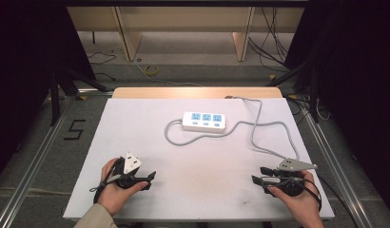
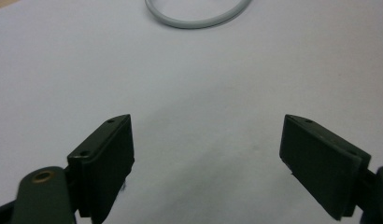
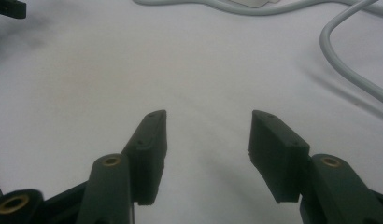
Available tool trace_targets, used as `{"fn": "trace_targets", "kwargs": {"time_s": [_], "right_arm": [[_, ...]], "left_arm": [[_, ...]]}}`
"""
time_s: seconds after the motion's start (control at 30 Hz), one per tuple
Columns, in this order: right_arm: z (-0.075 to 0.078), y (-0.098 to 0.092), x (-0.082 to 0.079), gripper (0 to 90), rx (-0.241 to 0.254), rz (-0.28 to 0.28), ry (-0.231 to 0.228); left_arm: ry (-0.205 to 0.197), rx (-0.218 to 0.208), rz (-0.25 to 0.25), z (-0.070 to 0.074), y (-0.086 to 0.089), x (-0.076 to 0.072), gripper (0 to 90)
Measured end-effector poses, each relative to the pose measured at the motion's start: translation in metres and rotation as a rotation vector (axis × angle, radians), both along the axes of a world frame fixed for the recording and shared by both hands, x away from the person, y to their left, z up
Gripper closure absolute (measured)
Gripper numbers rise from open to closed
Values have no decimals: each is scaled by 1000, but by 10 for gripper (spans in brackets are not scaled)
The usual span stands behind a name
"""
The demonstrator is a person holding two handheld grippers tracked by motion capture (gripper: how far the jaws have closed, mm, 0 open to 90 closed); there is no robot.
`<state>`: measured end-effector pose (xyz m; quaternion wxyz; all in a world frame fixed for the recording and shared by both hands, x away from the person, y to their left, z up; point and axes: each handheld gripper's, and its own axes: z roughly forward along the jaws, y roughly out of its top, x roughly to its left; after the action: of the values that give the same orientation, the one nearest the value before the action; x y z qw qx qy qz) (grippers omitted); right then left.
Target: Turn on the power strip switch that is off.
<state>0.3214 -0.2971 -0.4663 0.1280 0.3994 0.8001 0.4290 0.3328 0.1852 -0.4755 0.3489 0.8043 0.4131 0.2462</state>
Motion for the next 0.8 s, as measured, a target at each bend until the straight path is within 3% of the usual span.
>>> {"fn": "trace_targets", "kwargs": {"time_s": [0.2,0.43,0.63,0.8], "right_arm": [[1,2,-1,535,-19,9,3],[5,7,-2,773,-83,29,9],[6,10,0,894,-132,47,11],[8,12,0,900,-144,48,15]], "left_arm": [[1,1,4,-1,0,-1,180],[1,4,4,0,0,0,189],[-3,-1,5,0,0,-1,191],[-3,0,6,0,-1,-1,192]]}}
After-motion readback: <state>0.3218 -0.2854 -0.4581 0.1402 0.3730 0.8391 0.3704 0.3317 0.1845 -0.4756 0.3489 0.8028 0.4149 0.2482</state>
